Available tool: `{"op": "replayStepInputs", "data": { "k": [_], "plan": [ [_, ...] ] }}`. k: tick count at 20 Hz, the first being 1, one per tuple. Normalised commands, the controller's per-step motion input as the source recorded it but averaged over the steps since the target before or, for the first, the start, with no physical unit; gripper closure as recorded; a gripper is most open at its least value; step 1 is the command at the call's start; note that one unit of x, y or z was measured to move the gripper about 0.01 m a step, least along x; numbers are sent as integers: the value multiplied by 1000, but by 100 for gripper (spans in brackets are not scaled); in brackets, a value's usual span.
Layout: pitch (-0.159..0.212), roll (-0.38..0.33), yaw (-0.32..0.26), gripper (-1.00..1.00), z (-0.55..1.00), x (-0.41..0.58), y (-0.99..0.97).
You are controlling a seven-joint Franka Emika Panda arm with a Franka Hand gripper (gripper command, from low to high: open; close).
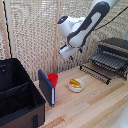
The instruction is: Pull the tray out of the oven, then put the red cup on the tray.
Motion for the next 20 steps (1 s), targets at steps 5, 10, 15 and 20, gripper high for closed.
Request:
{"op": "replayStepInputs", "data": {
  "k": [5, 10, 15, 20],
  "plan": [
    [21, 312, -144, -100, 165, 120, 373],
    [40, 302, -153, -100, 178, 93, 347],
    [65, 214, -232, -100, 152, 73, 223],
    [89, 138, -252, -100, 6, 83, 262]
  ]
}}
